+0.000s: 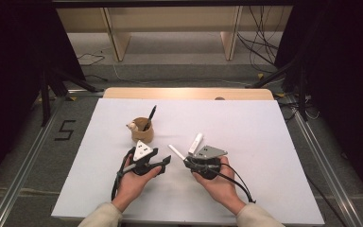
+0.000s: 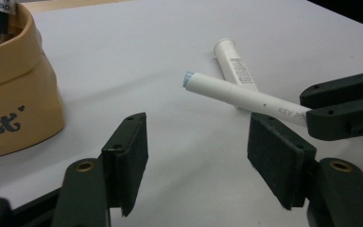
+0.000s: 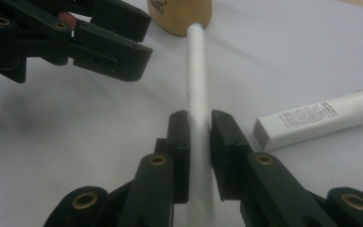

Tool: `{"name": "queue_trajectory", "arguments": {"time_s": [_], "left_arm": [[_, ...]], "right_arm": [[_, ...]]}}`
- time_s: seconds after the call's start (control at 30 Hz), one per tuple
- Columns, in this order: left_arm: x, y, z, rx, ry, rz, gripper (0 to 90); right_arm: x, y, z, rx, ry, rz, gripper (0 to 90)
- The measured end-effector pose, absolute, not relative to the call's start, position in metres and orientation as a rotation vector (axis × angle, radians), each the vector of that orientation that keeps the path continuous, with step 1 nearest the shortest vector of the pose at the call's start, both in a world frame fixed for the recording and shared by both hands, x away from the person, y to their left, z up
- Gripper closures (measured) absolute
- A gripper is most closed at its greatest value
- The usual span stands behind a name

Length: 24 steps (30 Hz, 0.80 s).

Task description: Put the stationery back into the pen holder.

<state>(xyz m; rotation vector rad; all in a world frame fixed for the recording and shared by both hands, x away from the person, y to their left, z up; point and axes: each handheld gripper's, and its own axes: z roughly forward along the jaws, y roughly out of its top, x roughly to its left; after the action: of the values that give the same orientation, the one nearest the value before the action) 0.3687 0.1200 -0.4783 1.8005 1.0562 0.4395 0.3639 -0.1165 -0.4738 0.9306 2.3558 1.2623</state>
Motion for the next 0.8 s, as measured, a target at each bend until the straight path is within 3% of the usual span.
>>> {"name": "queue_trajectory", "arguments": {"time_s": [0.8], "left_arm": [[0.3732,0.1137,-0.4766,1.712,1.103,0.345,36.3]], "right_arm": [[0.3601,-0.1111,-0.4737,0.889,2.360,1.288,78.9]]}}
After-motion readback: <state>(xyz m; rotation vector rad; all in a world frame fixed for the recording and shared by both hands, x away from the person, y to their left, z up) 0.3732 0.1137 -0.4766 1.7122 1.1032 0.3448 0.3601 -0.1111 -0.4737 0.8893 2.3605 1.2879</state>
